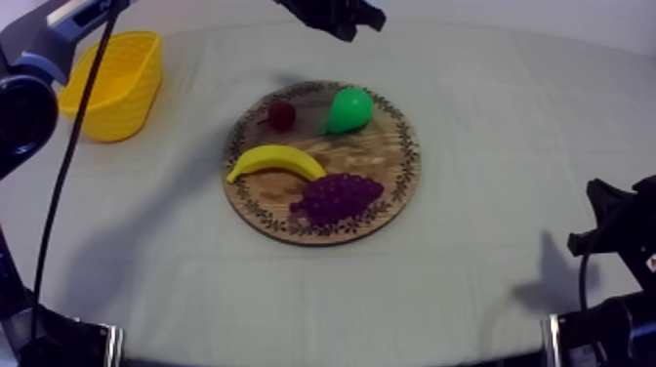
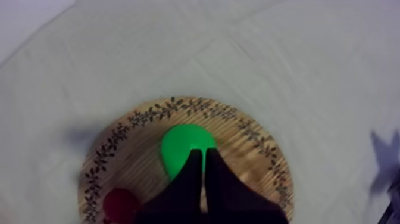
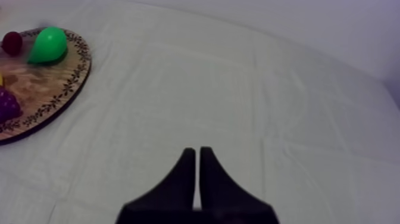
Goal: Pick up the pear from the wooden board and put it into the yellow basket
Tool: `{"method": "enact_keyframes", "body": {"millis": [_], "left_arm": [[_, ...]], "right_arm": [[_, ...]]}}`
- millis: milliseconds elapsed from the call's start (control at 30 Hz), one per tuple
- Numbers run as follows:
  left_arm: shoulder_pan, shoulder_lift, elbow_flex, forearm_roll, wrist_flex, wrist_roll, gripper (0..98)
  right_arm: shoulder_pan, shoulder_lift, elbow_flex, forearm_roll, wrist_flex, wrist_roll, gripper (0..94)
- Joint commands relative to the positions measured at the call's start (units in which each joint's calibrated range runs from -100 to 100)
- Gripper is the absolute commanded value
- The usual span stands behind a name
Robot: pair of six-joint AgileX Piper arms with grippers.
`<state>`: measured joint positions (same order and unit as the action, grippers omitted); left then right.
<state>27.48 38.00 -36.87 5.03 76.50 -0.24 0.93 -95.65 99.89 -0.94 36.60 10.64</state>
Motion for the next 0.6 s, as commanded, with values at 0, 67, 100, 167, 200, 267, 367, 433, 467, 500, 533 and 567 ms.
{"method": "enact_keyframes", "body": {"millis": [0, 67, 100, 167, 200, 267, 367, 433, 467, 500, 533, 567], "left_arm": [[0.16, -0.26, 1.06, -0.57, 0.9, -9.66, 0.0], [0.35, -0.55, 1.56, -1.13, 2.49, -12.64, 0.2], [0.42, -0.71, 1.74, -1.31, 3.36, -13.94, 0.4], [0.49, -1.01, 2.08, -1.28, 4.82, -16.57, 0.9], [0.51, -1.13, 2.24, -1.15, 5.4, -17.85, 1.2], [0.52, -1.32, 2.32, -1.06, 6.44, -19.96, 2.5], [0.43, -1.72, 1.83, -1.09, 8.01, -22.13, 5.2], [0.39, -2.15, 1.67, -1.04, 8.67, -22.91, 7.1], [0.38, -2.37, 1.75, -1.03, 8.9, -23.21, 8.3], [0.37, -2.6, 1.94, -1.05, 9.05, -23.41, 9.8], [0.34, -2.79, 2.17, -1.11, 9.19, -23.5, 11.3], [0.32, -2.95, 2.37, -1.17, 9.35, -23.6, 13.3]], "right_arm": [[-0.01, -0.02, 0.0, -0.01, 0.01, 0.03, 0.4], [-0.01, -0.02, 0.0, -0.01, 0.01, 0.06, 0.4], [-0.01, -0.02, 0.0, -0.01, 0.01, 0.05, 0.4], [-0.01, -0.02, 0.0, -0.01, 0.01, 0.04, 0.4], [-0.01, -0.02, 0.0, -0.01, 0.01, 0.04, 0.4], [-0.01, -0.02, 0.0, -0.01, 0.01, 0.04, 0.4], [-0.01, -0.02, 0.0, -0.01, 0.01, 0.03, 0.4], [-0.01, -0.02, 0.0, -0.01, 0.01, 0.03, 0.4], [-0.01, -0.02, 0.0, -0.01, 0.01, 0.03, 0.4], [-0.01, -0.02, 0.0, -0.01, 0.01, 0.03, 0.4], [-0.01, -0.02, 0.0, -0.01, 0.01, 0.03, 0.4], [-0.01, -0.02, 0.0, -0.01, 0.01, 0.03, 0.4]]}}
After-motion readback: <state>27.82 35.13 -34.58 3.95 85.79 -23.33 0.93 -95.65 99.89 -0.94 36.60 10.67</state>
